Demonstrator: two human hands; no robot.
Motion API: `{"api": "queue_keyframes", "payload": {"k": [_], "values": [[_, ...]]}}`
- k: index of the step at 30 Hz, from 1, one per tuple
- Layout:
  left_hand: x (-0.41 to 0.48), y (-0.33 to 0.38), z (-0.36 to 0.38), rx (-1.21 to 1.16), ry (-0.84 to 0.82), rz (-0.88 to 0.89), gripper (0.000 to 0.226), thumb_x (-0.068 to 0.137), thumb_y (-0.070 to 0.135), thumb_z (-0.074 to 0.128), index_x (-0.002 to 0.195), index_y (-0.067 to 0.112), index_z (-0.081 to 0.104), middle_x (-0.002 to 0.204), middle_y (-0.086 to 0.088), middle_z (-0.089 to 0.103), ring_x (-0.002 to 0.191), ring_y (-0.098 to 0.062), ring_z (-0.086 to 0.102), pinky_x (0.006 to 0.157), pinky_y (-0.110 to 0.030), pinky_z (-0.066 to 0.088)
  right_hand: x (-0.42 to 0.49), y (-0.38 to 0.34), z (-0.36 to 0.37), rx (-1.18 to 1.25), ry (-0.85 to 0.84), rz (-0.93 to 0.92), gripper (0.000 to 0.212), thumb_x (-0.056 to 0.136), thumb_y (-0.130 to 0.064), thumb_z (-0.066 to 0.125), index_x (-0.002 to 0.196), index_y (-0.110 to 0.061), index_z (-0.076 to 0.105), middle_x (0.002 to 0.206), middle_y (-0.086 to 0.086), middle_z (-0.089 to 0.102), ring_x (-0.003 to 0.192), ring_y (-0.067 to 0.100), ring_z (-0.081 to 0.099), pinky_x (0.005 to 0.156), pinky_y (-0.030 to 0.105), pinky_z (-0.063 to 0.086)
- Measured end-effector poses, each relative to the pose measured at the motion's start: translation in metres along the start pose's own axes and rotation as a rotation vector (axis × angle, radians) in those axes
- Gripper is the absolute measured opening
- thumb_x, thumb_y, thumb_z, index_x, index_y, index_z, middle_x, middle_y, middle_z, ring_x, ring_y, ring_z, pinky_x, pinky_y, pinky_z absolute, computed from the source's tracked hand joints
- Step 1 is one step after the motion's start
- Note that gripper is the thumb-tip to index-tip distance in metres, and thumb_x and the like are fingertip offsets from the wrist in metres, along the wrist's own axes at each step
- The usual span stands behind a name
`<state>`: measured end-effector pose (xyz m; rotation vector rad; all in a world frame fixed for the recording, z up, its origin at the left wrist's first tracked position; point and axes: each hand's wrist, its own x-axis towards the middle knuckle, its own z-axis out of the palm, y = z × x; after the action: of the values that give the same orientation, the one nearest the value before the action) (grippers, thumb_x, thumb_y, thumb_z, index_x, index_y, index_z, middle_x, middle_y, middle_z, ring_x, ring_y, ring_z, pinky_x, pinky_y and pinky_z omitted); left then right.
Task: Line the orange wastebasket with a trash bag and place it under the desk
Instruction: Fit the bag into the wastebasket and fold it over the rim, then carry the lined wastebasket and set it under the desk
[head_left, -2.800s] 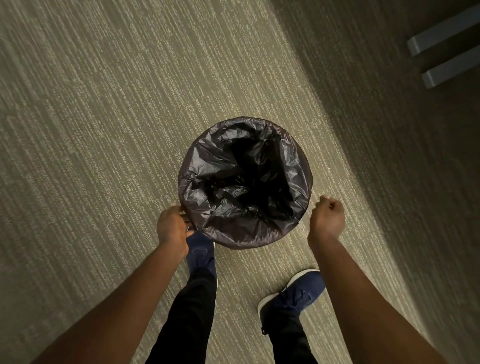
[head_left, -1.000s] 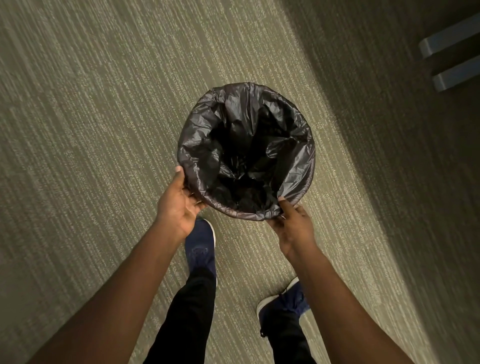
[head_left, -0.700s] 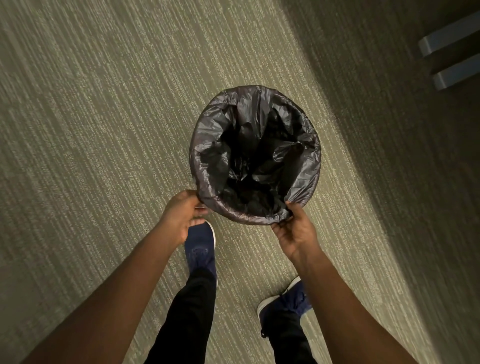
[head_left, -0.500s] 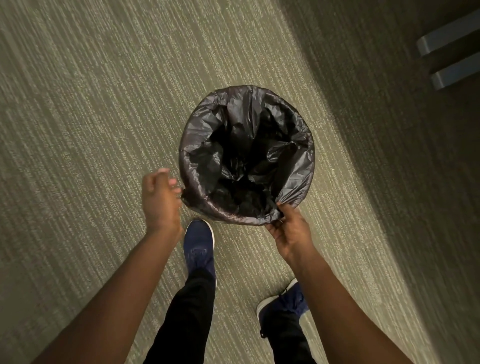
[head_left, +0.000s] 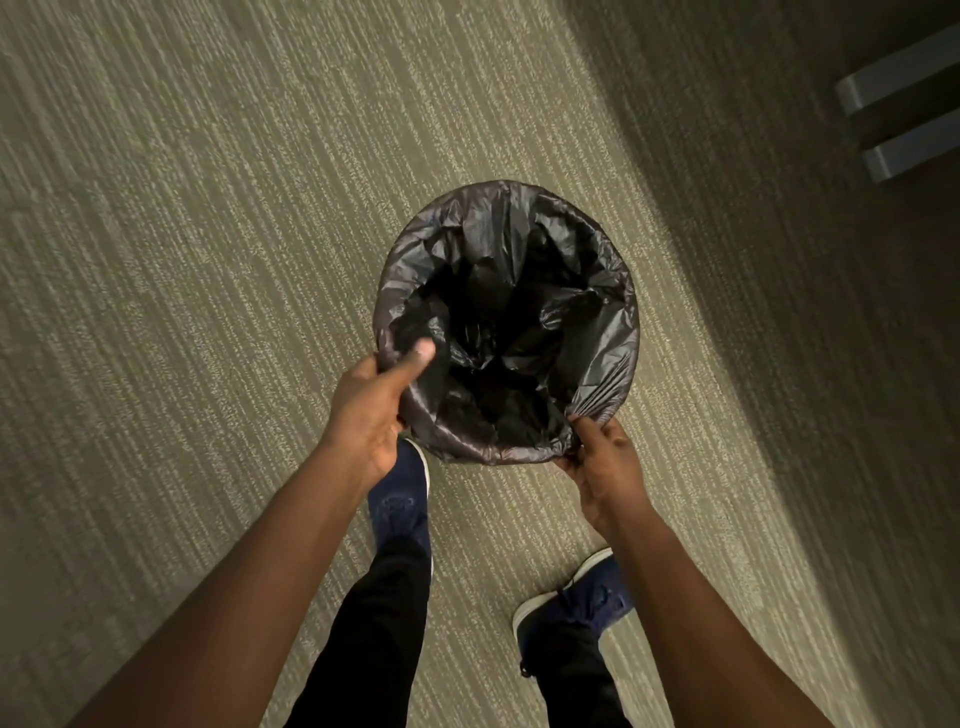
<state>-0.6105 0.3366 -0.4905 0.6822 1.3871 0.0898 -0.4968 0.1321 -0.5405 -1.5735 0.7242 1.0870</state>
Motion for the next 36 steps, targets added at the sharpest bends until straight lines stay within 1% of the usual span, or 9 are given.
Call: {"api": "queue_keyframes", "payload": {"k": [5,8,13,21,25,28,31,33,36], "values": [[-0.014,-0.008,-0.004,0.094,0.030,0.065,0.029,0.087,-0.005,0.065,0.112,0.011,0.067,0.099,-0.004,0.079,0.090,-0.017,0.076,0.067,-0.026,0.060,-0.030,-0.038,-0.013,-0.912,0.352,-0.396,0.067,0.094,-0.057,0.058,0.139,-0.007,0.049,0.136,0.019,0.057,0.121,0.035,0.058,0.098,0.043,0.048],[-0.029,-0.009,-0.007,0.146,-0.017,0.122,0.029,0.089,-0.005,0.063,0.113,0.012,0.066,0.097,-0.002,0.080,0.089,-0.016,0.076,0.067,-0.024,0.060,-0.051,-0.077,0.006,-1.042,0.209,-0.966,0.037,0.098,-0.046,0.051,0.125,-0.022,0.059,0.122,0.000,0.065,0.109,0.013,0.060,0.088,0.032,0.048],[-0.060,-0.017,-0.008,0.185,-0.146,0.141,0.028,0.090,-0.008,0.060,0.107,0.013,0.068,0.097,-0.005,0.080,0.090,-0.020,0.076,0.066,-0.024,0.059,-0.018,-0.129,0.085,-1.449,-0.702,-0.276,0.025,0.098,-0.016,0.055,0.117,-0.014,0.072,0.117,0.009,0.074,0.100,0.026,0.070,0.092,0.037,0.055],[-0.065,-0.006,0.008,-0.021,-0.163,0.135,0.026,0.091,-0.007,0.057,0.104,0.013,0.069,0.097,-0.009,0.079,0.091,-0.023,0.076,0.070,-0.032,0.061,-0.004,-0.117,0.077,-1.766,-0.120,-0.862,0.050,0.095,-0.046,0.052,0.131,-0.012,0.058,0.129,0.018,0.064,0.118,0.039,0.060,0.094,0.043,0.049],[-0.065,-0.001,0.016,-0.088,-0.115,0.157,0.029,0.089,-0.010,0.056,0.099,0.014,0.068,0.087,-0.004,0.079,0.082,-0.019,0.076,0.068,-0.031,0.061,-0.021,-0.107,0.020,-2.126,-0.367,-0.711,0.060,0.100,-0.055,0.043,0.147,-0.017,0.048,0.148,0.013,0.051,0.135,0.034,0.048,0.108,0.041,0.041],[-0.072,0.000,0.024,-0.049,-0.104,0.187,0.030,0.087,-0.011,0.058,0.100,0.014,0.069,0.087,-0.003,0.079,0.082,-0.018,0.075,0.073,-0.032,0.060,-0.042,-0.133,-0.003,-1.953,-0.429,-0.921,0.053,0.101,-0.049,0.045,0.140,-0.015,0.056,0.141,0.010,0.059,0.130,0.031,0.054,0.106,0.040,0.044],[-0.079,0.003,0.032,-0.048,-0.073,0.208,0.031,0.086,-0.011,0.059,0.099,0.016,0.070,0.086,-0.001,0.079,0.082,-0.017,0.075,0.072,-0.031,0.059,-0.073,-0.147,-0.022,-1.454,0.039,-1.258,0.050,0.098,-0.042,0.053,0.136,-0.011,0.059,0.137,0.013,0.060,0.126,0.031,0.056,0.104,0.045,0.046],[-0.088,0.006,0.039,-0.085,-0.063,0.207,0.032,0.087,-0.011,0.059,0.101,0.015,0.069,0.088,-0.001,0.079,0.083,-0.017,0.075,0.072,-0.031,0.059,-0.091,-0.143,-0.039,-1.197,0.341,-1.120,0.062,0.098,-0.045,0.055,0.148,-0.010,0.044,0.151,0.016,0.047,0.140,0.032,0.043,0.113,0.046,0.039],[-0.105,0.010,0.058,-0.162,-0.052,0.194,0.032,0.087,-0.011,0.058,0.105,0.013,0.067,0.090,-0.004,0.079,0.086,-0.021,0.075,0.073,-0.033,0.059,-0.105,-0.127,-0.049,-0.610,0.225,-0.635,0.061,0.099,-0.044,0.057,0.150,-0.016,0.039,0.148,0.009,0.053,0.136,0.027,0.051,0.111,0.045,0.045]]}}
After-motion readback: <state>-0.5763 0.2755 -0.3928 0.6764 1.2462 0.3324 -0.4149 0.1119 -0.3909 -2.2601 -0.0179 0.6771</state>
